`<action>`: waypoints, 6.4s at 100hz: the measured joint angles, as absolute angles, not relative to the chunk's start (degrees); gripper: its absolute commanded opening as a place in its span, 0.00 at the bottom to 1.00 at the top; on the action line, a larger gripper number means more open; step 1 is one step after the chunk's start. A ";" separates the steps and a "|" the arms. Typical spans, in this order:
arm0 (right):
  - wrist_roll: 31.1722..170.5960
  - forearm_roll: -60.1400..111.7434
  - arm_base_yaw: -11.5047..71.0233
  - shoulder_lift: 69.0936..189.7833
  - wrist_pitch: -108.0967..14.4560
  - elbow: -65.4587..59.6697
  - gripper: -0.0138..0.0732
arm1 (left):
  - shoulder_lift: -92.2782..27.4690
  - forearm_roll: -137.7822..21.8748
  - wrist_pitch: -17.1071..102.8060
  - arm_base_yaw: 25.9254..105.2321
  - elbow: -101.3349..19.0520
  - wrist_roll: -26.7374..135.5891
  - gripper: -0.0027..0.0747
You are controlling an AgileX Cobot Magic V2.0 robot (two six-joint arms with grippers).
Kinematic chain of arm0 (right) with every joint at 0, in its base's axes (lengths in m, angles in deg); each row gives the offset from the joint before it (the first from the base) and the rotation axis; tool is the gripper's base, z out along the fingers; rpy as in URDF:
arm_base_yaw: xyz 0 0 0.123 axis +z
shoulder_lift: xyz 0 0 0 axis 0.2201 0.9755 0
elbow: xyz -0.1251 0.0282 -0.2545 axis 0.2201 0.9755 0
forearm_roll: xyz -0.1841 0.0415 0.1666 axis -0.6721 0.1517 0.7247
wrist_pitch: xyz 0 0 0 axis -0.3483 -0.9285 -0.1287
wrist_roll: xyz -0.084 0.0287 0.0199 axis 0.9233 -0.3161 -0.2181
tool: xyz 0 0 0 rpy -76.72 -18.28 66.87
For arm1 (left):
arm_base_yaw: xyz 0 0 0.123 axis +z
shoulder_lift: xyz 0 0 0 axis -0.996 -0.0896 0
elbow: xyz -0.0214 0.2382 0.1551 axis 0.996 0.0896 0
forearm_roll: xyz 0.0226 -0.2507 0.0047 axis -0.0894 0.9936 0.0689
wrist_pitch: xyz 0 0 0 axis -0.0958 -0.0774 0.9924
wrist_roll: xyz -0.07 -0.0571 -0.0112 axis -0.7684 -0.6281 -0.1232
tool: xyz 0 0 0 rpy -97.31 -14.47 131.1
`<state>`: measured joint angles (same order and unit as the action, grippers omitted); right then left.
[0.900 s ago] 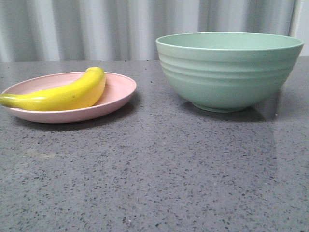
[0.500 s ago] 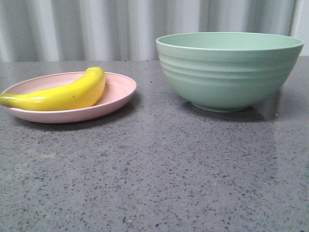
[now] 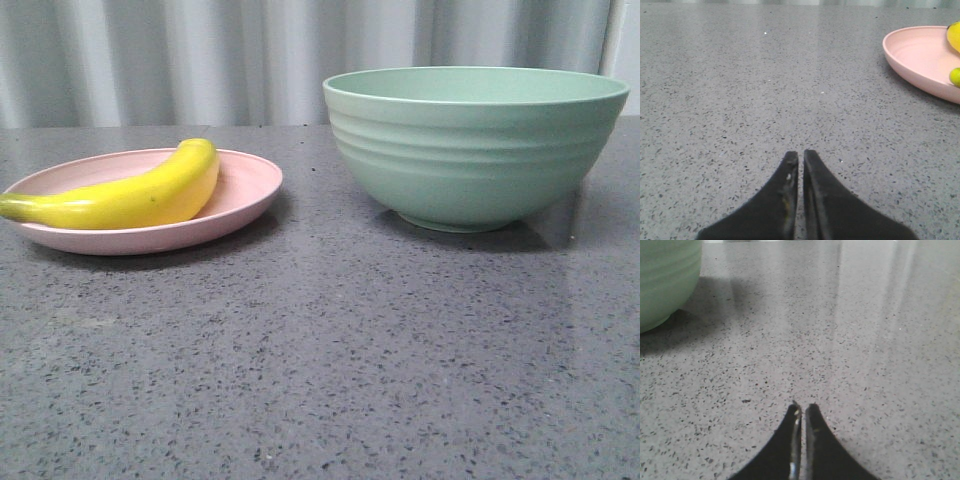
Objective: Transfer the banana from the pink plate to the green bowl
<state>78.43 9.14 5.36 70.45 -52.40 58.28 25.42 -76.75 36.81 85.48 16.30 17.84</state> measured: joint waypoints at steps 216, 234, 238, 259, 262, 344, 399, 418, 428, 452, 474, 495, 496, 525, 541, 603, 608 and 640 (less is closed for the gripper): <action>78.43 9.45 5.27 70.45 -39.44 58.28 0.07 | 25.42 -76.88 47.84 85.48 16.30 17.84 0.01; 78.33 12.73 6.21 70.45 -40.88 58.17 0.07 | 25.42 -72.87 43.35 85.48 14.19 17.84 0.01; 78.33 12.84 6.80 70.45 -42.14 57.59 0.07 | 25.42 -72.67 42.21 85.48 12.57 17.84 0.01; 78.19 13.06 9.09 76.24 -49.13 49.04 0.07 | 22.67 -72.67 37.93 85.48 2.61 17.84 0.01; 78.19 13.06 9.22 77.64 -49.99 47.71 0.07 | 21.44 -72.67 37.70 85.48 1.55 17.84 0.01; 78.09 15.72 9.22 95.36 -55.40 36.40 0.07 | 4.11 -72.44 45.05 85.48 -5.06 17.84 0.56; 78.09 15.86 9.22 95.44 -55.44 36.40 0.07 | -23.08 -72.63 45.39 66.53 -17.31 17.84 0.66; 78.09 15.86 9.22 95.44 -55.44 36.40 0.07 | -34.28 -73.29 41.57 58.33 -24.07 17.84 0.66; 78.09 15.86 9.22 95.44 -55.44 36.40 0.07 | -40.34 -73.49 39.26 55.80 -27.32 17.84 0.66; 78.09 15.86 9.22 95.44 -55.44 36.40 0.07 | -51.20 -73.65 31.39 53.35 -35.52 18.55 0.66; 78.09 15.86 9.22 95.44 -55.44 36.40 0.07 | -55.53 -73.75 25.91 53.15 -38.67 21.21 0.66; 78.09 15.86 9.22 95.44 -55.44 36.40 0.07 | -56.14 -73.86 22.63 53.15 -39.11 24.36 0.66; 78.09 15.86 9.22 95.44 -55.44 36.40 0.07 | -56.11 -73.86 22.36 53.15 -39.11 24.37 0.66; 78.09 15.86 9.22 95.44 -55.44 36.40 0.07 | -58.68 -73.86 21.33 53.15 -39.11 25.19 0.59; 78.09 15.86 9.22 95.44 -55.33 36.40 0.07 | -58.68 -73.86 21.33 53.15 -39.11 25.28 0.30; 78.41 19.10 16.43 101.74 -70.85 20.51 0.41 | -52.66 -74.36 18.08 48.05 -45.04 27.85 0.01; 78.83 20.92 18.04 103.84 -72.03 18.32 0.50 | -51.59 -74.36 17.95 46.18 -45.13 28.09 0.01; 78.83 31.41 26.96 121.90 -73.45 4.39 0.64 | -49.32 -74.36 18.47 33.22 -45.58 28.43 0.01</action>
